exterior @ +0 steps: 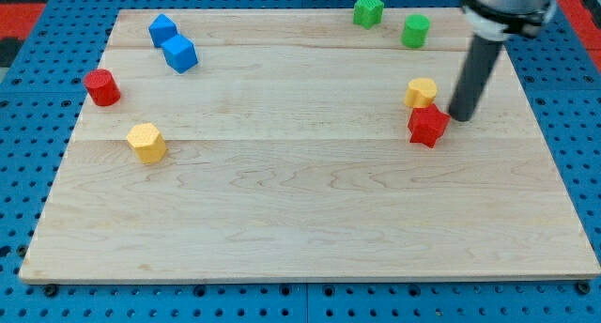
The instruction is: Move yellow heart into yellow hexagon
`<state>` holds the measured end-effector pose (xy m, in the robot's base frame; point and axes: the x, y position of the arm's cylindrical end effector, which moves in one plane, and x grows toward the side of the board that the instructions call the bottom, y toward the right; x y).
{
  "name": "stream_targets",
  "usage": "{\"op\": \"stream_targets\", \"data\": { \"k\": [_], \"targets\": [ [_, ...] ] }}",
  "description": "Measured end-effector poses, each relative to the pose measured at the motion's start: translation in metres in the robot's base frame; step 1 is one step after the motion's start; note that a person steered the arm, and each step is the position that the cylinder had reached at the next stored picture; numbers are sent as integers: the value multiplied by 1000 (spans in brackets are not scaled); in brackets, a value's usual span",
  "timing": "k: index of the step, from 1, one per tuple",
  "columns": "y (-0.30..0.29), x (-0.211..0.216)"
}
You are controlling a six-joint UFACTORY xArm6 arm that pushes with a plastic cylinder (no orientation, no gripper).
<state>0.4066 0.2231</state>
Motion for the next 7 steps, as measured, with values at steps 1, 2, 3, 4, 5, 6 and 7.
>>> {"op": "stream_targets", "data": {
  "k": [1,2,3,4,5,6,7],
  "targets": [
    [40,-36],
    [-34,-28],
    [-169,-10],
    [-200,-20],
    [-178,-36],
    [-178,-39],
    [-171,-37]
  ]
}}
